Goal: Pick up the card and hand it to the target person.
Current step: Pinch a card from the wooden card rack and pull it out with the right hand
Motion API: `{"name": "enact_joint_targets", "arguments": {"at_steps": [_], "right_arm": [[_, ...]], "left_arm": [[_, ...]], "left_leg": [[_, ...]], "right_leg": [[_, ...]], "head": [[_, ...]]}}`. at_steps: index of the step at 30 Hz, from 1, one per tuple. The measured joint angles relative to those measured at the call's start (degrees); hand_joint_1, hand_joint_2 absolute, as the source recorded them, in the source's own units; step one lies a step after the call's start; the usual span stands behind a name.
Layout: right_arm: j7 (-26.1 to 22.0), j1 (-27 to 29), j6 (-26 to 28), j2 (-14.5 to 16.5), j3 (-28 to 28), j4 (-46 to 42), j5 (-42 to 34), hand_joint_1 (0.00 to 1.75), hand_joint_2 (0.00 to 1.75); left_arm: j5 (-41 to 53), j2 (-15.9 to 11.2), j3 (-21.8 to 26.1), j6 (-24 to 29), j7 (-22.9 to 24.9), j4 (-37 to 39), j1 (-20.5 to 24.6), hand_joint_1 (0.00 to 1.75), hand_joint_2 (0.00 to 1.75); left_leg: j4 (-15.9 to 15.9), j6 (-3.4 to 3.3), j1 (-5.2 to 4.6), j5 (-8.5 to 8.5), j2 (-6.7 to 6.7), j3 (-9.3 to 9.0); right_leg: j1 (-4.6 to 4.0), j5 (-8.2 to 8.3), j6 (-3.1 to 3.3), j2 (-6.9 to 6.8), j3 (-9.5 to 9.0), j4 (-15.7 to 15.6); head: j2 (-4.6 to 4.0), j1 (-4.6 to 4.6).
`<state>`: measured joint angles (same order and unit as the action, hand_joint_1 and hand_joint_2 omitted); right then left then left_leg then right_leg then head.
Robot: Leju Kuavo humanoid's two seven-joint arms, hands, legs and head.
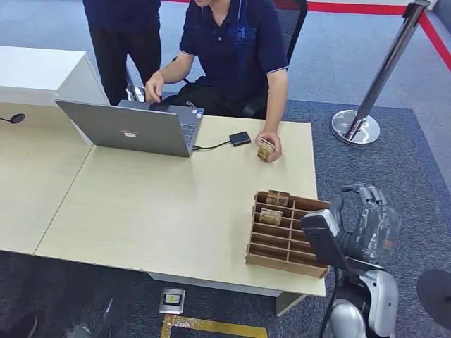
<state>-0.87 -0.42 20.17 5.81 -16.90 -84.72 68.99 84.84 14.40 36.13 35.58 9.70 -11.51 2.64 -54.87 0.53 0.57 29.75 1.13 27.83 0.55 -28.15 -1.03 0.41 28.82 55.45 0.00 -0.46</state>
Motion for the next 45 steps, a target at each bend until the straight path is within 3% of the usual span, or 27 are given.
{"name": "enact_joint_targets", "arguments": {"at_steps": [3, 9, 16, 20, 36, 45], "right_arm": [[2.1, -0.7, -2.0, -0.8, -2.0, 0.3, 1.4, 1.67, 1.75], [5.1, -2.5, -5.0, -2.0, -5.9, 1.4, 2.8, 1.47, 1.75], [6.0, -4.0, -6.4, -2.2, -8.4, 3.4, 3.1, 1.13, 1.75], [7.0, -4.5, -7.4, -2.1, -9.5, 4.6, 4.2, 0.81, 1.75], [9.5, -5.8, -9.4, 0.6, -12.9, 9.4, 6.5, 0.95, 1.75], [10.9, -5.8, -10.1, 1.4, -13.1, 11.3, 7.1, 0.85, 1.75]], "left_arm": [[0.0, 0.0, 0.0, -0.1, 0.0, 0.0, 0.1, 0.0, 0.0], [-0.1, 0.0, 0.1, -0.1, 0.6, 0.1, 0.1, 0.0, 0.0], [-0.2, 0.0, 0.1, -0.1, 0.9, 0.2, 0.2, 0.0, 0.0], [-0.2, 0.0, 0.1, -0.1, 0.9, 0.2, 0.2, 0.0, 0.0], [1.1, 0.0, 0.1, -0.7, 1.0, 0.4, 0.3, 0.0, 0.0], [1.7, 0.0, 0.1, -1.0, 1.0, 0.4, 0.3, 0.0, 0.0]], "left_leg": [[0.0, 0.0, 0.0, 0.0, 0.0, 0.0], [0.0, 0.0, 0.0, 0.0, 0.0, 0.01], [0.0, 0.0, 0.0, 0.0, 0.0, 0.01], [0.0, 0.0, 0.0, 0.0, 0.0, 0.01], [0.0, 0.0, 0.01, 0.0, 0.0, 0.02], [0.0, 0.0, 0.01, 0.0, 0.0, 0.02]], "right_leg": [[0.0, 0.0, 0.0, 0.0, 0.0, 0.0], [0.0, 0.0, 0.0, 0.0, 0.01, 0.0], [0.0, 0.0, 0.0, 0.0, 0.01, 0.0], [0.0, 0.0, 0.0, 0.0, 0.0, 0.0], [0.0, 0.0, 0.0, 0.0, 0.01, 0.0], [0.0, 0.0, 0.0, 0.0, 0.01, 0.0]], "head": [[0.0, 0.0], [0.0, 0.0], [0.0, 0.0], [0.0, 0.0], [0.0, 0.0], [0.0, 0.0]]}}
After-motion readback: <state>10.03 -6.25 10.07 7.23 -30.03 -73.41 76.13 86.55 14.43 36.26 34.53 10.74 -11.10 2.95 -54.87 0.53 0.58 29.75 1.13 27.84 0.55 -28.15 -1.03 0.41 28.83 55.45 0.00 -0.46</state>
